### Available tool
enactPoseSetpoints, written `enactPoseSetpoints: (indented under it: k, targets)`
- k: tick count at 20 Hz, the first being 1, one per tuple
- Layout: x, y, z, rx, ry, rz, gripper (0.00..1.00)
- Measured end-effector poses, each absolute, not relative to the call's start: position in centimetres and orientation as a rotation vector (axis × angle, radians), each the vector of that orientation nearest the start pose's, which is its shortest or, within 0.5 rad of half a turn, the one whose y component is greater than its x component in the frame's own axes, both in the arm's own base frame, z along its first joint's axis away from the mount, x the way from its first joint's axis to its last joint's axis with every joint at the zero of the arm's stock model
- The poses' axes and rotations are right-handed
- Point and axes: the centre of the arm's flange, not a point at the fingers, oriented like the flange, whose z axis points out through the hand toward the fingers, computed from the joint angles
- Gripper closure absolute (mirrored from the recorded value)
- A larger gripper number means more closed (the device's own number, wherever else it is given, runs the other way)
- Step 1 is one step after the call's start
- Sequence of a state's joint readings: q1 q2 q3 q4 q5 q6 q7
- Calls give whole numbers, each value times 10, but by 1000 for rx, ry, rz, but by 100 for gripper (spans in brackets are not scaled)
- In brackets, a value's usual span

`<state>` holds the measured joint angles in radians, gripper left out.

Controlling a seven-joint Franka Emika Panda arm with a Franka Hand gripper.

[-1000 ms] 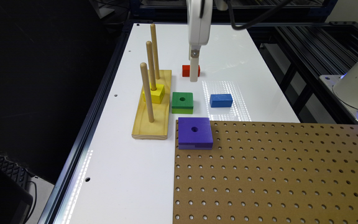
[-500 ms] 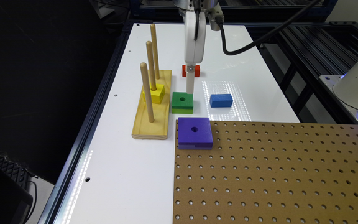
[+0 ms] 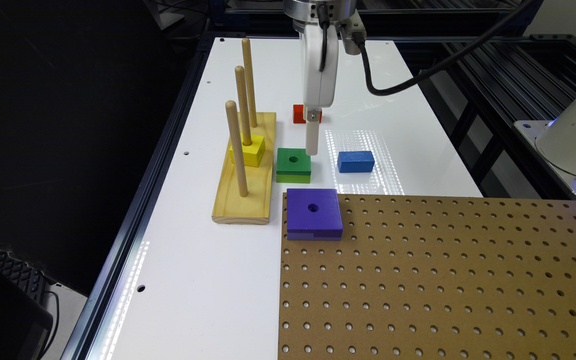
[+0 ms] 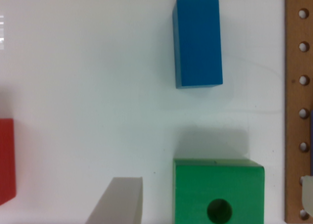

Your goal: Pick up green block.

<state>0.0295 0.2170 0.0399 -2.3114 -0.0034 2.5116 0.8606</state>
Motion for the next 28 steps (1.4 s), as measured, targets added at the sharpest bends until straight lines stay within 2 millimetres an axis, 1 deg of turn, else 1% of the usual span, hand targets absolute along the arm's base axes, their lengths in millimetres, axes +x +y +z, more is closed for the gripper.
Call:
enactPoseSetpoints:
  k: [6,10,19,21,25,28]
  targets:
    - [518,36,247,-2904,1210,39,0]
    - [513,36,249,-2905,1210,39,0]
    - [497,34,253,-2909,1212,44,0]
    - [494,34,249,-2910,1212,49,0]
    - [487,34,235,-2906,1211,39,0]
    - [486,34,232,-2904,1210,33,0]
